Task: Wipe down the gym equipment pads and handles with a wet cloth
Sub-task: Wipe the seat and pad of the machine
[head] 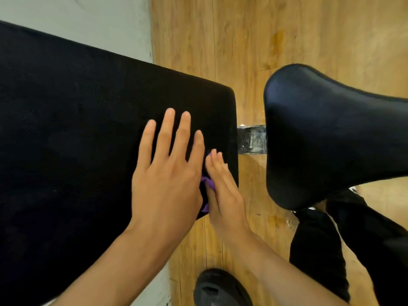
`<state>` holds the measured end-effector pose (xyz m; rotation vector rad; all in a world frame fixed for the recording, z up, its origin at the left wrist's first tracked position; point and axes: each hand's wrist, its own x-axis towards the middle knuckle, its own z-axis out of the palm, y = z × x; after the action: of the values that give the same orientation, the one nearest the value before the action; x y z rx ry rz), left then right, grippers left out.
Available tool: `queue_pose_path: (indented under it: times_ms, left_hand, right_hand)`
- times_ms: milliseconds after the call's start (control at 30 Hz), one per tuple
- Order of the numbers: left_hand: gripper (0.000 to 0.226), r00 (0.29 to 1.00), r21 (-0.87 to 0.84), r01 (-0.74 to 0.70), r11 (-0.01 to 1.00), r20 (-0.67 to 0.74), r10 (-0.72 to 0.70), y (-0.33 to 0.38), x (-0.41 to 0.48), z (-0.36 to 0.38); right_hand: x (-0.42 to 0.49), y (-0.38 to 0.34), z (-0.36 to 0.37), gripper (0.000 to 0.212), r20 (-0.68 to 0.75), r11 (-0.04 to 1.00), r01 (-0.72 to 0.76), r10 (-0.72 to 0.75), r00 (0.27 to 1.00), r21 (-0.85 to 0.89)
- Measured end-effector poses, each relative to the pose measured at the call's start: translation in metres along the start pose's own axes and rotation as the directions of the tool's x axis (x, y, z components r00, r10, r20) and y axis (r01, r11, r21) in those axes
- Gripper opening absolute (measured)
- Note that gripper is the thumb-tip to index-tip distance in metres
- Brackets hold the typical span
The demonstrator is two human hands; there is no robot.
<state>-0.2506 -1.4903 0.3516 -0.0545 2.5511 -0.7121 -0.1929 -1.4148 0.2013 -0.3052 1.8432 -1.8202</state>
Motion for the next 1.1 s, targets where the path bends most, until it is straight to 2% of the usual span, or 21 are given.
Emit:
queue_pose_path:
  times_ms: [67, 167, 267, 333, 400, 500, 600, 667, 733, 833, 867, 967, 1033, 1100]
  left_hand:
    - [0.063, 1.000, 0.034, -0.018, 0.999, -0.004, 0.018, 0.005, 0.005, 0.001]
    - [0.063, 0.998, 0.126, 0.027, 0.992, 0.053, -0.033, 0.005, 0.011, 0.009]
    - [0.070, 0.994, 0.262, 0.026, 0.965, 0.096, -0.053, 0.005, 0.010, 0.018]
    - [0.071, 0.992, 0.295, 0.008, 0.956, 0.119, -0.046, 0.007, 0.009, 0.019]
    - [0.070, 0.988, 0.304, 0.002, 0.953, 0.145, -0.048, 0.009, 0.010, 0.021]
    - [0.070, 0.989, 0.313, 0.008, 0.950, 0.141, -0.055, 0.011, 0.012, 0.025]
    - [0.070, 0.989, 0.322, 0.003, 0.947, 0.141, -0.051, 0.011, 0.013, 0.030]
    - [0.070, 0.986, 0.321, -0.006, 0.947, 0.158, -0.048, 0.012, 0.013, 0.027]
    - [0.071, 0.987, 0.318, -0.008, 0.948, 0.155, -0.044, 0.012, 0.014, 0.027]
    - [0.072, 0.987, 0.314, -0.015, 0.949, 0.156, -0.036, 0.012, 0.015, 0.026]
    - [0.072, 0.987, 0.311, -0.020, 0.950, 0.160, -0.031, 0.012, 0.016, 0.025]
    - [0.073, 0.988, 0.321, -0.022, 0.947, 0.152, -0.028, 0.013, 0.017, 0.027]
    - [0.073, 0.989, 0.332, -0.013, 0.943, 0.142, -0.036, 0.014, 0.017, 0.028]
    - [0.073, 0.989, 0.344, -0.007, 0.939, 0.139, -0.044, 0.016, 0.018, 0.030]
  right_hand:
    - [-0.002, 0.001, 0.001, 0.059, 0.003, 1.000, -0.010, 0.010, 1.000, -0.003]
    - [-0.013, 0.005, 0.004, 0.060, -0.060, 0.999, -0.043, 0.043, 0.997, -0.003]
    - [-0.024, 0.008, 0.008, 0.060, -0.081, 0.996, -0.085, 0.088, 0.993, 0.035]
    - [-0.017, 0.006, 0.007, 0.058, -0.087, 0.993, -0.089, 0.096, 0.992, 0.078]
    - [0.022, 0.002, -0.001, 0.054, -0.133, 0.986, -0.126, 0.140, 0.981, 0.107]
    - [0.135, 0.003, -0.019, 0.046, -0.245, 0.958, -0.247, 0.277, 0.929, 0.145]
    - [0.189, 0.008, -0.032, 0.046, -0.258, 0.965, -0.243, 0.259, 0.931, 0.092]
    - [0.142, 0.009, -0.024, 0.049, -0.204, 0.971, -0.188, 0.216, 0.955, 0.145]
    - [0.063, 0.007, -0.015, 0.056, -0.133, 0.953, -0.214, 0.245, 0.960, 0.213]
    - [-0.009, 0.005, -0.007, 0.056, -0.066, 0.963, -0.180, 0.197, 0.978, 0.200]
    - [-0.001, 0.006, -0.009, 0.055, -0.059, 0.974, -0.173, 0.183, 0.981, 0.146]
    - [0.085, 0.008, -0.019, 0.052, -0.180, 0.987, -0.150, 0.157, 0.971, 0.053]
    - [0.161, 0.009, -0.032, 0.045, -0.204, 0.984, -0.177, 0.168, 0.965, -0.027]
    - [0.196, 0.016, -0.039, 0.036, -0.227, 0.983, -0.180, 0.167, 0.959, -0.040]
